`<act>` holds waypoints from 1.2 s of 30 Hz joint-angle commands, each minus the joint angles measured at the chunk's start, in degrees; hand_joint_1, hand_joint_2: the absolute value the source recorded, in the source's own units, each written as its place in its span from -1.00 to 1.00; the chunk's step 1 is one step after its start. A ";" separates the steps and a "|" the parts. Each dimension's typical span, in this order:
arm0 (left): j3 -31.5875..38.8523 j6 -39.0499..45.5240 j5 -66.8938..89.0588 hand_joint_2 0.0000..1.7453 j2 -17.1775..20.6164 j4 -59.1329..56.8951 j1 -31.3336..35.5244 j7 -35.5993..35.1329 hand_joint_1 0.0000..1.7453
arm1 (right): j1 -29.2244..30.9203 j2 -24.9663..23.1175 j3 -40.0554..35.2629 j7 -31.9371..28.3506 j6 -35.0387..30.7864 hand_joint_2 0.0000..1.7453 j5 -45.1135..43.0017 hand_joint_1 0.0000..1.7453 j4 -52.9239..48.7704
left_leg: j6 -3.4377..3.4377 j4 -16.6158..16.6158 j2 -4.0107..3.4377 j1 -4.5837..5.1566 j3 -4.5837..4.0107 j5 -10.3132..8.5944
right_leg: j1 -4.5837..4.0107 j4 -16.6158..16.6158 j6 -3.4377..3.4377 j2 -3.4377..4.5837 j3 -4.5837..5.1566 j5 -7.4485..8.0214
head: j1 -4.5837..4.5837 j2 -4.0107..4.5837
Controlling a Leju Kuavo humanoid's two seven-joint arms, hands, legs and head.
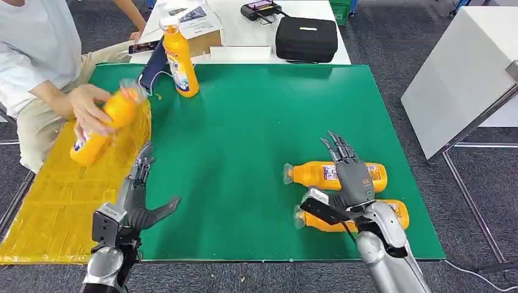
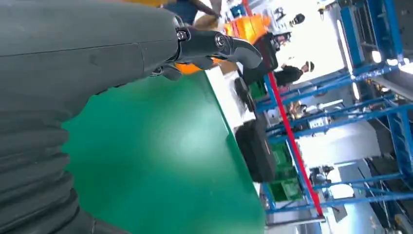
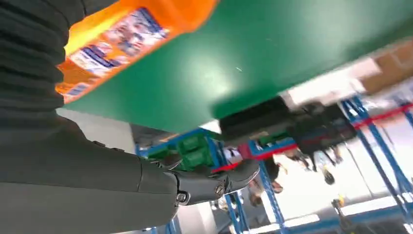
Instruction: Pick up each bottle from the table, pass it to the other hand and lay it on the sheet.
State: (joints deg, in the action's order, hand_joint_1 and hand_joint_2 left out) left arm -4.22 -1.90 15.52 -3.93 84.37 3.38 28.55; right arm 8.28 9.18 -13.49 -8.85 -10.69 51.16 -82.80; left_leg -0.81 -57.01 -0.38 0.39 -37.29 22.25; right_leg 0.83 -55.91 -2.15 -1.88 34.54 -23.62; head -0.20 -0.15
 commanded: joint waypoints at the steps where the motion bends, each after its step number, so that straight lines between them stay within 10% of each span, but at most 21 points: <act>1: -4.47 -0.76 -0.42 1.00 -0.78 -2.44 2.13 -0.81 -1.00 | 4.81 2.78 0.25 2.34 0.70 1.00 3.93 -1.00 12.86 | 0.08 0.03 0.10 -0.09 0.39 0.11 | -0.06 0.11 0.08 0.04 -0.47 -0.11 | 0.00 0.00; 36: -8.15 -0.15 -1.32 1.00 -1.08 -2.73 3.44 -1.62 -1.00 | 18.05 3.77 -2.42 8.16 3.18 1.00 12.47 -1.00 41.42 | 0.03 0.01 -0.01 -0.08 0.26 0.06 | -0.06 0.07 0.06 0.10 -0.33 -0.05 | -0.02 0.00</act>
State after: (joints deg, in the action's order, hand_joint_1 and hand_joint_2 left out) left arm -10.80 -2.40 14.43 -4.92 84.30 5.35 27.36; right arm 20.13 12.26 -13.99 -1.53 -9.66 63.10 -55.80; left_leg -0.84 -57.02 -0.39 0.38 -37.29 22.23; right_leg 0.82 -55.92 -2.16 -1.90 34.51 -23.61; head -0.22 -0.15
